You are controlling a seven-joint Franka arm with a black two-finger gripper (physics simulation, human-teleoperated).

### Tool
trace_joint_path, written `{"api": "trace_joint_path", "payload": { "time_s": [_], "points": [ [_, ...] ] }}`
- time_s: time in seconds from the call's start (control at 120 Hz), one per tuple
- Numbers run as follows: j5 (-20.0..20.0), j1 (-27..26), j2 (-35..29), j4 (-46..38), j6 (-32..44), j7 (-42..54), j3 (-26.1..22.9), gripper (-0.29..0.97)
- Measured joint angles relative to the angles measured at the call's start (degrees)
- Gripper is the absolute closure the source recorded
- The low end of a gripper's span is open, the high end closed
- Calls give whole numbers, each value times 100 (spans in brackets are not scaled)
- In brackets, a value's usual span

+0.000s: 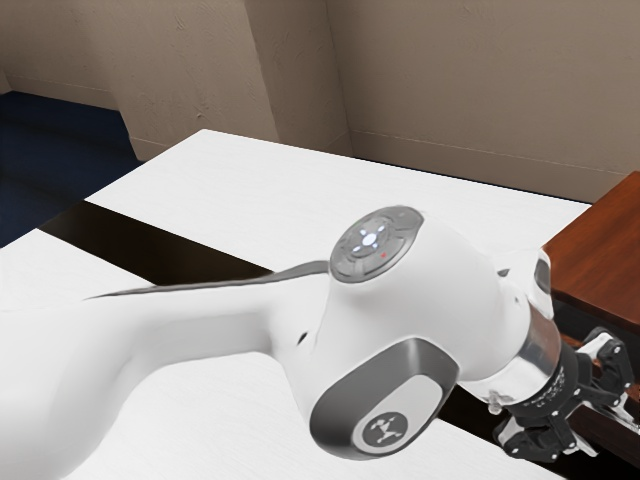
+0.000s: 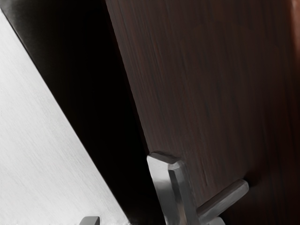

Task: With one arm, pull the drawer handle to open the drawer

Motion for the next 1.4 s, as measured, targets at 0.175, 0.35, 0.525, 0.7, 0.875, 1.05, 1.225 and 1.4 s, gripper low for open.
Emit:
{"api": "trace_joint_path", "payload": {
  "time_s": [0.175, 0.35, 0.525, 0.7, 0.875, 1.05, 1.225, 1.4],
  "points": [
    [-17, -45, -239, -295, 91, -5, -1, 48],
    [-39, -103, -446, -559, 174, -9, 13, 48],
    [-45, -148, -640, -812, 281, -14, 21, 49],
    [-47, -109, -985, -1180, 389, -17, 17, 49],
    [-89, -141, -1189, -1469, 515, -20, 15, 50],
    [-140, -143, -1295, -1592, 623, -21, -1, 51],
    [-167, -171, -1449, -1791, 685, -22, -3, 51],
    [-154, -205, -1655, -2020, 715, -23, -5, 52]
  ]
}}
